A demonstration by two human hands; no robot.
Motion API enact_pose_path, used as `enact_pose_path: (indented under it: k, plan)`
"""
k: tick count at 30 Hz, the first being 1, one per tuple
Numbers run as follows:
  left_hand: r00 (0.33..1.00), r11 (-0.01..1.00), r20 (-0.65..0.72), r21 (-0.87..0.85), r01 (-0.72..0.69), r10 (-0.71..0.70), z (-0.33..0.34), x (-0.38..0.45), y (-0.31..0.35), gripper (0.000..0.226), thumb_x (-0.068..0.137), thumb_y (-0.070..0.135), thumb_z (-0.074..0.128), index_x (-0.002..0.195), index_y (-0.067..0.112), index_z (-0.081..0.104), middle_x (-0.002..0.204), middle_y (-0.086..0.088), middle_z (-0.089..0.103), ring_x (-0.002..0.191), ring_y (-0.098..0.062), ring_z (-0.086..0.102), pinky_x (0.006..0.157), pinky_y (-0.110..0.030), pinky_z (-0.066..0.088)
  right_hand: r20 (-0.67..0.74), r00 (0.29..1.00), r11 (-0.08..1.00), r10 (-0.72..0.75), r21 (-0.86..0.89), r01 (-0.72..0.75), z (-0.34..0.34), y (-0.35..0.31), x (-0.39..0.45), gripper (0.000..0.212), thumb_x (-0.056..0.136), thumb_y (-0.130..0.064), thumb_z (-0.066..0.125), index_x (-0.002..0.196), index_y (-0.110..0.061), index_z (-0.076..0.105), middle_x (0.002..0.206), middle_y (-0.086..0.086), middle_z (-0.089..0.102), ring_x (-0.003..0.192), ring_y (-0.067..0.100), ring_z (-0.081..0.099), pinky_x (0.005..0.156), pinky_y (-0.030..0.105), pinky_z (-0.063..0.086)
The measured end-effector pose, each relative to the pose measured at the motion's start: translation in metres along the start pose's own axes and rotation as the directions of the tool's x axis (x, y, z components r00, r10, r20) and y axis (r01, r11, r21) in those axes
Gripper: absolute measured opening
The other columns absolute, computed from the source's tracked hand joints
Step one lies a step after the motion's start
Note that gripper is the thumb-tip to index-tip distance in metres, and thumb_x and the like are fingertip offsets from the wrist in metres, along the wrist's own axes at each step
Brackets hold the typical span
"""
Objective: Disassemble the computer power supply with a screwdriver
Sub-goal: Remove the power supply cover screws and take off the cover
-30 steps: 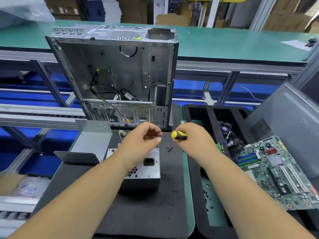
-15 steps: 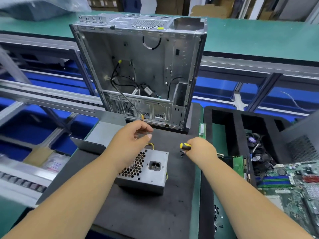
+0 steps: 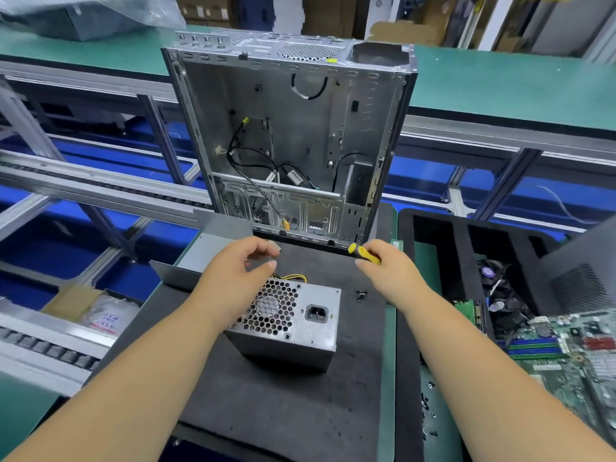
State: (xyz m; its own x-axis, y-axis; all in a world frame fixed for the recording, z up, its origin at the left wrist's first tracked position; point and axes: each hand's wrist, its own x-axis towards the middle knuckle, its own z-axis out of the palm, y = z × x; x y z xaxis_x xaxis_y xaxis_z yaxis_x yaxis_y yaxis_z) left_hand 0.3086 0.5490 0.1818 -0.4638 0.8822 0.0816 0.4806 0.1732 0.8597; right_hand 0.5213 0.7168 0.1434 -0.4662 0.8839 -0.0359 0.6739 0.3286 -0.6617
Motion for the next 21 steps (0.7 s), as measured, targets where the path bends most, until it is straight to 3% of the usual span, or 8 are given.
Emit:
enact_pose_path:
  k: [4,8,12,15,17,19,21]
  plan:
    - [1.0,0.999,0.025,-0.033,-0.007,0.008,-0.013,-0.002,-0.01,0.021,0.092,0.012,0.066,0.09,0.032,0.066,0.1,0.016,0.066,0.085,0.014,0.056,0.071,0.002,0.037,-0.102,0.991,0.993,-0.089,0.07,0.097,-0.005,-0.038,-0.013,0.006,0.095,-0.028,0.063,0.094,-0.03,0.057,0.085,-0.01,0.059,0.078,0.012,0.054,0.063,0.026,0.042]
    - [0.995,0.999,0.099,-0.046,0.019,-0.014,-0.028,-0.002,-0.02,0.02,0.093,0.014,0.065,0.091,0.034,0.064,0.101,0.016,0.065,0.087,0.006,0.058,0.074,-0.009,0.04,-0.192,0.965,0.975,-0.179,0.095,0.2,0.001,-0.08,-0.026,0.008,0.093,-0.023,0.065,0.09,-0.029,0.06,0.095,-0.008,0.06,0.09,0.015,0.057,0.077,0.031,0.046]
    - [0.982,0.998,0.185,-0.053,0.043,-0.032,-0.039,-0.003,-0.029,0.024,0.091,0.008,0.065,0.095,0.031,0.063,0.102,0.013,0.065,0.086,-0.003,0.059,0.077,-0.018,0.045,-0.293,0.944,0.958,-0.15,0.192,0.212,0.008,-0.119,-0.039,0.004,0.094,-0.025,0.064,0.097,-0.026,0.062,0.101,-0.005,0.064,0.096,0.017,0.062,0.086,0.037,0.051]
    - [0.973,0.995,0.223,-0.069,0.076,-0.059,-0.043,-0.004,-0.035,0.024,0.087,0.009,0.07,0.094,0.031,0.063,0.101,0.005,0.068,0.093,-0.013,0.063,0.085,-0.024,0.051,-0.343,0.929,0.926,-0.139,0.288,0.245,0.011,-0.146,-0.051,0.007,0.094,-0.026,0.061,0.088,-0.029,0.058,0.094,-0.002,0.068,0.093,0.019,0.066,0.084,0.042,0.055]
    - [0.964,0.99,0.253,-0.092,0.108,-0.082,-0.044,-0.004,-0.039,0.023,0.085,0.013,0.074,0.095,0.031,0.063,0.099,0.0,0.069,0.095,-0.018,0.065,0.09,-0.032,0.054,-0.368,0.917,0.913,-0.156,0.301,0.276,0.014,-0.159,-0.058,0.01,0.095,-0.027,0.06,0.086,-0.029,0.057,0.089,-0.004,0.068,0.088,0.015,0.066,0.078,0.032,0.055]
    - [0.953,0.984,0.287,-0.117,0.131,-0.093,-0.042,-0.004,-0.042,0.023,0.084,0.02,0.077,0.097,0.032,0.063,0.096,0.005,0.068,0.09,-0.011,0.065,0.087,-0.03,0.055,-0.364,0.916,0.907,-0.171,0.305,0.29,0.017,-0.171,-0.063,0.01,0.095,-0.026,0.061,0.087,-0.028,0.056,0.085,-0.006,0.069,0.081,0.007,0.065,0.068,0.015,0.049]
    - [0.941,0.979,0.321,-0.128,0.156,-0.108,-0.039,-0.003,-0.044,0.024,0.084,0.025,0.077,0.102,0.032,0.062,0.098,0.007,0.068,0.089,-0.008,0.066,0.086,-0.028,0.055,-0.333,0.925,0.898,-0.182,0.326,0.294,0.021,-0.18,-0.067,0.009,0.096,-0.021,0.06,0.088,-0.024,0.056,0.083,-0.004,0.07,0.077,0.005,0.066,0.065,0.008,0.045]
